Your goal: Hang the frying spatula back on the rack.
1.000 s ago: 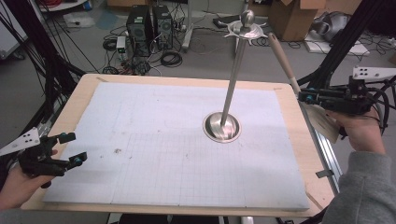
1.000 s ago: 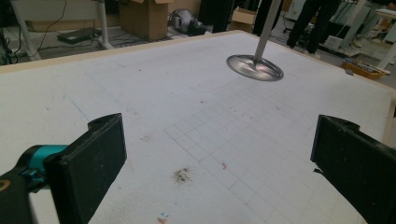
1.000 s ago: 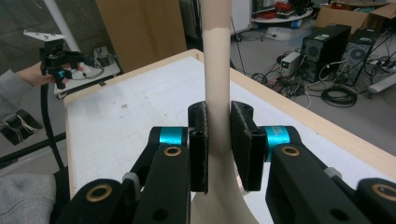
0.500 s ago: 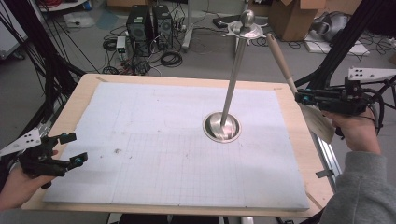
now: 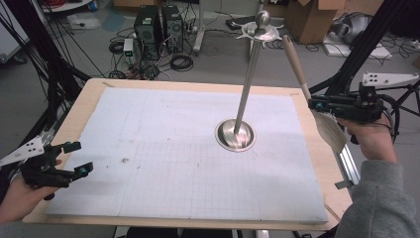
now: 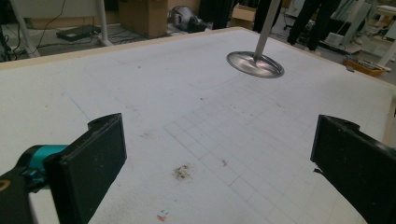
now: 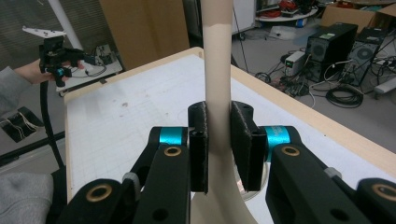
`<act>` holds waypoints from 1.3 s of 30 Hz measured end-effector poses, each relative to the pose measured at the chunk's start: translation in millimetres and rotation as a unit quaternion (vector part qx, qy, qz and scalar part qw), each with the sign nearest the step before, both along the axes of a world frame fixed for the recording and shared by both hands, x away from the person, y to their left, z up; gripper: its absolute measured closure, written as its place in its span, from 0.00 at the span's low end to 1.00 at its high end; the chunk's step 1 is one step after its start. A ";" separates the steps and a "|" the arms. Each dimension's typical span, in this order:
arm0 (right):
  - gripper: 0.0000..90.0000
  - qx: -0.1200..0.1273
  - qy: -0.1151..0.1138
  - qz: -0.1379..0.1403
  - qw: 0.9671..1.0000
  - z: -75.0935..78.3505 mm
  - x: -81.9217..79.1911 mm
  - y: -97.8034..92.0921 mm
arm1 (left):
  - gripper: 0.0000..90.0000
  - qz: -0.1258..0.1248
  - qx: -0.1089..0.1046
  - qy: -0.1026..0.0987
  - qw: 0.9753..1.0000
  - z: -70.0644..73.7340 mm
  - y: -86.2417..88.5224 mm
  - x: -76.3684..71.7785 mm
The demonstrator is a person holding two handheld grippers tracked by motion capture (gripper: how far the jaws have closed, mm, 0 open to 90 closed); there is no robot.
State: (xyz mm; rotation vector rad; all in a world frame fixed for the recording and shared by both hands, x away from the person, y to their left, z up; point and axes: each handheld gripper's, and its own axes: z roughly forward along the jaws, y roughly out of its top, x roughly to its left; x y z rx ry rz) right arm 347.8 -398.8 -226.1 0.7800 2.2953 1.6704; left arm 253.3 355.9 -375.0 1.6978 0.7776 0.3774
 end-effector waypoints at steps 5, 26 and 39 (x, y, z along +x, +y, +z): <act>0.87 0.001 0.001 0.001 1.000 -2.0 1.7 1.9 | 0.04 -0.001 0.002 0.000 1.000 -0.1 -0.4 0.0; 0.86 -0.003 0.002 0.003 1.000 -11.6 9.7 12.6 | 0.04 -0.002 0.003 0.001 1.000 -0.4 -0.5 -0.3; 0.86 -0.005 0.002 0.006 1.000 -16.5 14.9 19.6 | 0.04 -0.001 0.002 0.002 1.000 -0.9 -0.6 -0.5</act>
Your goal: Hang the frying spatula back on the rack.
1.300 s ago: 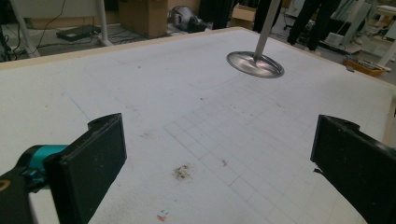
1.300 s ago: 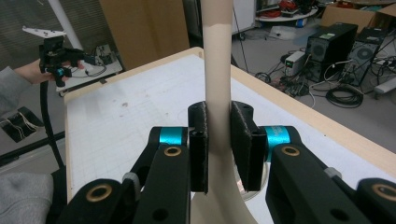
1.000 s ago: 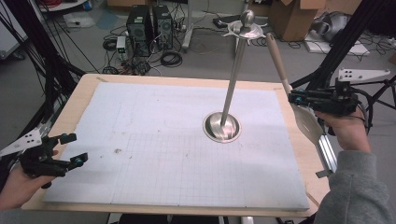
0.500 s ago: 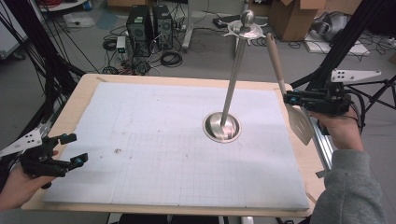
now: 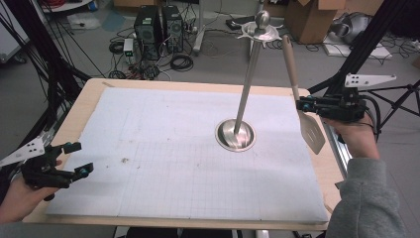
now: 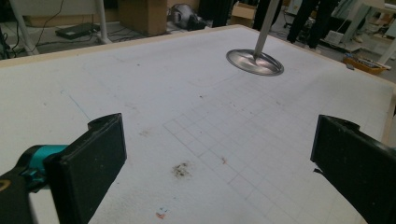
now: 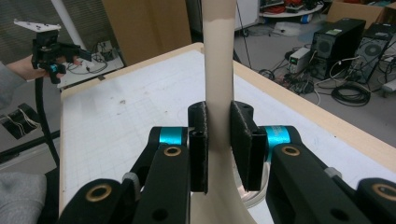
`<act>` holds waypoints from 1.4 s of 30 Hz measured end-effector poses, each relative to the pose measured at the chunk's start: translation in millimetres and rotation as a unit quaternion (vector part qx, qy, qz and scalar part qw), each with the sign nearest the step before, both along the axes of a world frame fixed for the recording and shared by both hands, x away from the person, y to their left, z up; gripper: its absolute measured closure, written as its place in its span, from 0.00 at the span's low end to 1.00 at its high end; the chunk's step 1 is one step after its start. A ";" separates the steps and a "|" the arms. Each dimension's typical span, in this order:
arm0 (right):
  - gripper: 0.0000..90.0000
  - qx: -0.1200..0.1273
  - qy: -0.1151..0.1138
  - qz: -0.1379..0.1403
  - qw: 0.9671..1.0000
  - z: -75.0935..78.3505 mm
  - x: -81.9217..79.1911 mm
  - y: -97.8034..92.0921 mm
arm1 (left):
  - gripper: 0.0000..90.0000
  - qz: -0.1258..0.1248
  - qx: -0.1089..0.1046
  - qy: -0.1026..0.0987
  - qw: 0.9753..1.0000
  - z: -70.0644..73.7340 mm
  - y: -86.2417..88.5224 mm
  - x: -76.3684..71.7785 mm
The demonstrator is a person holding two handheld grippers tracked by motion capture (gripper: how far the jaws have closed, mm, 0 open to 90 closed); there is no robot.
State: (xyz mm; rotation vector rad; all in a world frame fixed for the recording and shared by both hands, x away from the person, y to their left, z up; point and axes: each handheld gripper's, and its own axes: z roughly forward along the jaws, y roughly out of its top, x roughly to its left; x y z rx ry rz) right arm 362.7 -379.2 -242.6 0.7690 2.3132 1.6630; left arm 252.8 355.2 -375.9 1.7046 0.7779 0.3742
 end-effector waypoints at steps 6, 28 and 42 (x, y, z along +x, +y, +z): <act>0.86 0.003 0.003 0.003 1.000 -3.4 3.8 4.3 | 0.04 0.000 0.000 0.001 1.000 -0.2 0.2 -0.3; 0.87 0.005 0.006 0.008 1.000 -12.8 15.3 20.5 | 0.04 0.000 0.003 0.001 1.000 -0.5 0.6 -1.8; 0.87 -0.003 0.001 0.003 1.000 -15.2 20.0 28.3 | 0.04 -0.001 0.003 -0.002 1.000 1.1 -0.4 -3.4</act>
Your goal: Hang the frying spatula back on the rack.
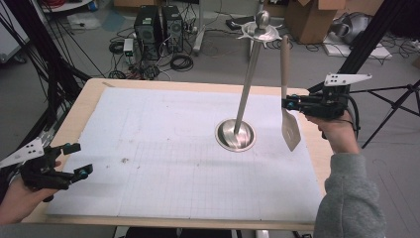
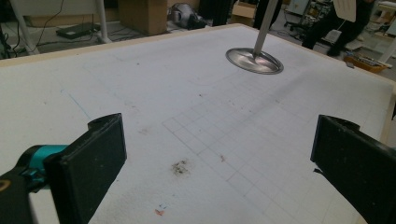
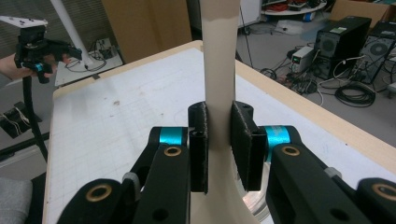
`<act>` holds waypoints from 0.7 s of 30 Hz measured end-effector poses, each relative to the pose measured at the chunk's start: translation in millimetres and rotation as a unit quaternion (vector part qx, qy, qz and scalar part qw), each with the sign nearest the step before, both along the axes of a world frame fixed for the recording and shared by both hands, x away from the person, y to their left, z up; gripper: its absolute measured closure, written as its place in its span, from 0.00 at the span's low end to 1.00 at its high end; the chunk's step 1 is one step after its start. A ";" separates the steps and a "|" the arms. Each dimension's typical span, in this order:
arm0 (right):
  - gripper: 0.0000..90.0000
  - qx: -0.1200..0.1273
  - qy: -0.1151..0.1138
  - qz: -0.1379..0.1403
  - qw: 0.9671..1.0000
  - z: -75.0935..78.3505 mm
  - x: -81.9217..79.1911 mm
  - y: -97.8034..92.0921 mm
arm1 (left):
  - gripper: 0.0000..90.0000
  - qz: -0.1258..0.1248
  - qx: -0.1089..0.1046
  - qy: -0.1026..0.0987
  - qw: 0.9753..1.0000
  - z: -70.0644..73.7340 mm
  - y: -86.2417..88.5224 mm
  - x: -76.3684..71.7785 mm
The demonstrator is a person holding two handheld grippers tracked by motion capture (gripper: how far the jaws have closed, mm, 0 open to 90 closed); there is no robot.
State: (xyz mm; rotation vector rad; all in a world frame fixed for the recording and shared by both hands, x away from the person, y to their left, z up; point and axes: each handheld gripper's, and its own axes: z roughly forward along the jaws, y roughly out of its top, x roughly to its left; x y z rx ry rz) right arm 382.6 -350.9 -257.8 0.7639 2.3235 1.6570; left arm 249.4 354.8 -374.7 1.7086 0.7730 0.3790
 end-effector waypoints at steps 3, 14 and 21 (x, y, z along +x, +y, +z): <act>0.86 -0.001 -0.001 0.001 1.000 -1.1 1.8 2.5 | 0.04 0.000 0.001 0.000 1.000 0.1 -0.2 -0.1; 0.86 -0.006 -0.001 -0.003 1.000 -3.4 6.2 12.1 | 0.04 0.001 0.001 0.001 1.000 -0.5 1.0 -0.4; 0.86 -0.008 -0.006 -0.007 1.000 -4.9 9.1 16.8 | 0.04 0.003 0.003 0.001 1.000 -0.6 1.5 -2.0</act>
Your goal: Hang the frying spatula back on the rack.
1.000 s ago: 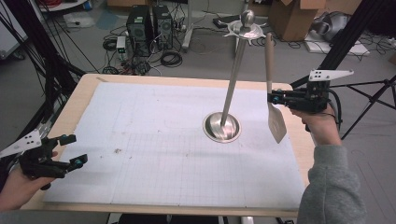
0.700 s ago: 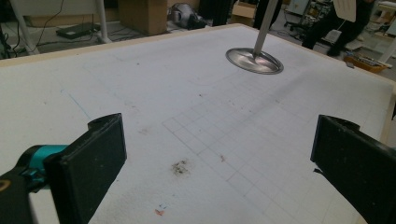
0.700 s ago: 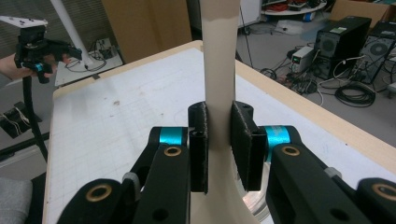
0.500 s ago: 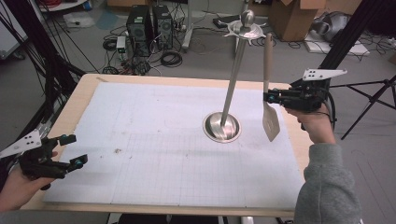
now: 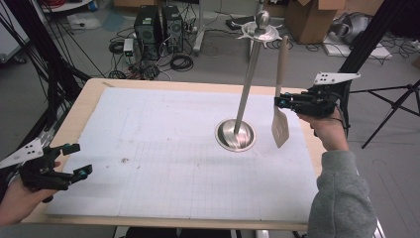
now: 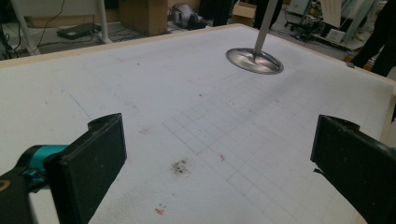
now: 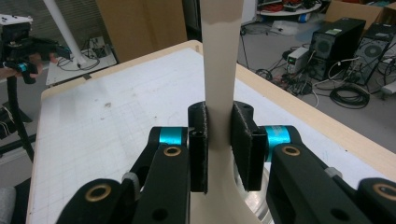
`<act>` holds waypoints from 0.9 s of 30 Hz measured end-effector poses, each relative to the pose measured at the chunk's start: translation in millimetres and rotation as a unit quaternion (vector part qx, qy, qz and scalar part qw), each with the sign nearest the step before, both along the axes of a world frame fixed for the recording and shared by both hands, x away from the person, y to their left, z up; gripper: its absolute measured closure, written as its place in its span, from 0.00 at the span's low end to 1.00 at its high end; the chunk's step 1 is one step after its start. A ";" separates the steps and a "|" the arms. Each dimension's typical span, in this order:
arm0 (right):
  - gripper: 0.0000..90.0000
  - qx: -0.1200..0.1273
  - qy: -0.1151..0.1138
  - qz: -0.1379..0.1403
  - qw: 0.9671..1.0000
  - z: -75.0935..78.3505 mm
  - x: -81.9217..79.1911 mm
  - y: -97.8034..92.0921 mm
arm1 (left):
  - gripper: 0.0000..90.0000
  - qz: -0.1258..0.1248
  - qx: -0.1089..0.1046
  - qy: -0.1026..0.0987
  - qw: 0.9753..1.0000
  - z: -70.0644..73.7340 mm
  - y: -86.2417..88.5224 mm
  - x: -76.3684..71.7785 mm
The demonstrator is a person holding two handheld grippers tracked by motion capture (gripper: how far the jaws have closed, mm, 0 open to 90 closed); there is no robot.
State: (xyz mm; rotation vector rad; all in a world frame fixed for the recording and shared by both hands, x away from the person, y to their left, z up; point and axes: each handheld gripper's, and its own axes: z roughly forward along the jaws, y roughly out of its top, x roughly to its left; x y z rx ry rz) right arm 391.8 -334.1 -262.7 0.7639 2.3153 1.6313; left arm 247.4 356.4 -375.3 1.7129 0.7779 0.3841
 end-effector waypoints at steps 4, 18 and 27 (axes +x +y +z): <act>0.86 0.002 -0.003 0.003 1.000 -1.4 2.6 3.1 | 0.04 0.002 0.001 0.001 1.000 -0.4 0.9 -1.4; 0.86 0.001 -0.010 -0.005 1.000 -3.0 5.7 7.9 | 0.04 0.003 0.002 0.001 1.000 -0.6 0.9 -2.2; 0.85 -0.001 -0.011 -0.012 1.000 -3.6 7.0 9.0 | 0.04 0.005 0.006 0.004 1.000 -2.0 1.5 -4.0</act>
